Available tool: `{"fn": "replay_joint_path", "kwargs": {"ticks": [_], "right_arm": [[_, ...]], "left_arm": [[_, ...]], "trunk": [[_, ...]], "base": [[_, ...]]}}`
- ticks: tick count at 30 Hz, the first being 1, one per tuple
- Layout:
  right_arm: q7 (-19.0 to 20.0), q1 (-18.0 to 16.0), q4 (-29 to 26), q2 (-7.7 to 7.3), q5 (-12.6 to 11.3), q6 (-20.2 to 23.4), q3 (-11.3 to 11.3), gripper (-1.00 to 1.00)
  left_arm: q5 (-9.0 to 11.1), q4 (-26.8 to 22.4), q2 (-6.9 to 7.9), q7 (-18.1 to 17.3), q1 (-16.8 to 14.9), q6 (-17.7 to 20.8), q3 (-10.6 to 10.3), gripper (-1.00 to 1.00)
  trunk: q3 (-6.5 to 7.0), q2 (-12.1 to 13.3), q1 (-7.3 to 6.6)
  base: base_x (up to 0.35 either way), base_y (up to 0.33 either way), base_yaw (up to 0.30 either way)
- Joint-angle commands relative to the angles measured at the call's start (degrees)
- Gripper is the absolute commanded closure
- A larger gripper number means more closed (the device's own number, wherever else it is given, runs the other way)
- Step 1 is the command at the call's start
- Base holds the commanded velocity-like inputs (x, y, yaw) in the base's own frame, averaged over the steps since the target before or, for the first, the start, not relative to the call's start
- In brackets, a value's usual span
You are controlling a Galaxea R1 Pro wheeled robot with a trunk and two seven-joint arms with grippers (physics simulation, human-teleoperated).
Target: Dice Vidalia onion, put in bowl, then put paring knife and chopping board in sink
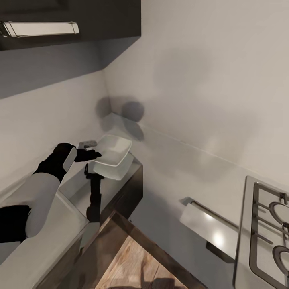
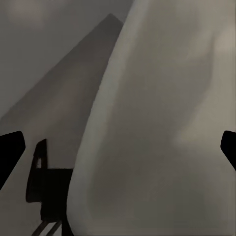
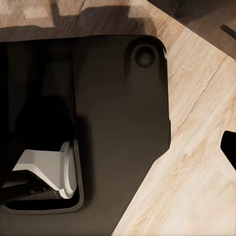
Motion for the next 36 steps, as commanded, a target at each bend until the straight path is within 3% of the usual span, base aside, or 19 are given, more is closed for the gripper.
{"fn": "replay_joint_path", "kwargs": {"ticks": [1, 15, 30, 36], "right_arm": [[-0.3, 0.0, -0.1, -0.02, -0.2, -0.1, 0.2, -1.0], [-0.3, 0.0, -0.1, -0.02, -0.2, -0.1, 0.2, -1.0], [-0.2, 0.0, -0.1, -0.02, -0.2, -0.1, 0.2, -1.0], [-0.3, 0.0, -0.1, -0.02, -0.2, -0.1, 0.2, -1.0]], "left_arm": [[0.2, -0.2, 0.05, 0.0, 0.0, 0.3, -0.2, 1.0], [0.2, -0.7, 0.05, 0.0, 0.0, 0.5, -0.2, 1.0], [0.5, -0.8, 0.1, -0.1, 0.0, 0.6, -0.1, 1.0], [0.8, -3.7, 0.22, -0.3, 0.0, 0.8, -0.1, 1.0]], "trunk": [[-0.17, -0.1, 0.03], [-0.24, -0.1, 0.03], [1.07, -0.1, 0.03], [1.62, -0.1, 0.03]], "base": [[0.0, 0.0, 0.0], [0.0, 0.0, 0.0], [0.0, 0.0, 0.0], [0.0, 0.0, 0.0]]}}
